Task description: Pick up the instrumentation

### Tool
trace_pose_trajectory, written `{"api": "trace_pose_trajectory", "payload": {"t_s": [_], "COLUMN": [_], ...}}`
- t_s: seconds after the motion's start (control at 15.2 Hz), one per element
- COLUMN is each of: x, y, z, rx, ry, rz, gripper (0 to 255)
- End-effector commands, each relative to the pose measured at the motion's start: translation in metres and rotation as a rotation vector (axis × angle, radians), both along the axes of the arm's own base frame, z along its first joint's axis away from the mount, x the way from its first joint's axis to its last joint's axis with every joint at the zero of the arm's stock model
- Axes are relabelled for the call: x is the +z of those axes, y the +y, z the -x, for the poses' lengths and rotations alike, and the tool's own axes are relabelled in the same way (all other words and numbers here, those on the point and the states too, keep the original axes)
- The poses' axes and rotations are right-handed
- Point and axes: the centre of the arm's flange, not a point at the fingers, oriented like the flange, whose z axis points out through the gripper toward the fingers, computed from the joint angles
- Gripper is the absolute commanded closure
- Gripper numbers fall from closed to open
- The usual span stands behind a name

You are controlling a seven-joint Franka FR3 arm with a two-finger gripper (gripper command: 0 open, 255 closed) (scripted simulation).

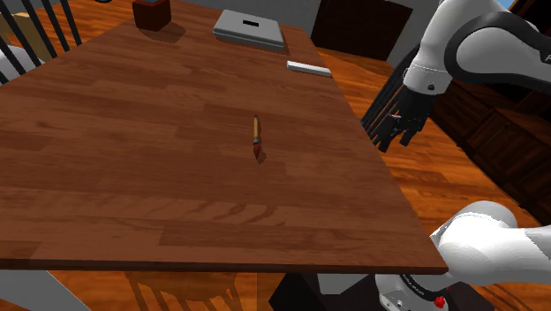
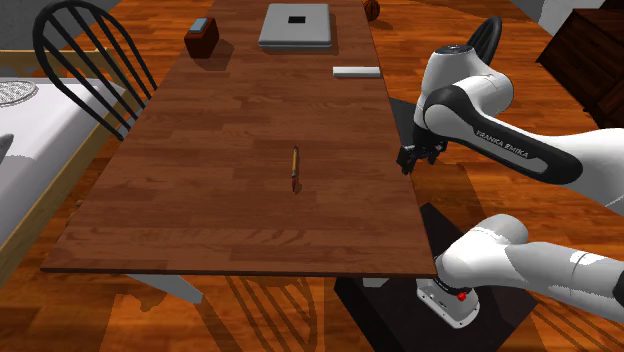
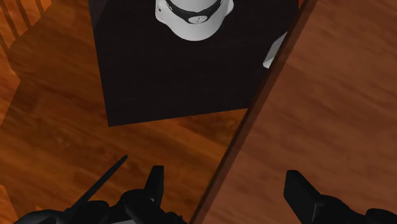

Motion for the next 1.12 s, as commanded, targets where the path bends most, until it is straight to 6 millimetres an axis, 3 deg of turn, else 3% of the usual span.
{"api": "trace_pose_trajectory", "payload": {"t_s": [0.0, 1.06], "x": [0.0, 0.01], "y": [0.0, 0.187], "z": [0.0, -0.101], "rx": [0.0, -0.222], "ry": [0.0, -0.074], "rz": [0.0, 0.084], "gripper": [0, 0]}}
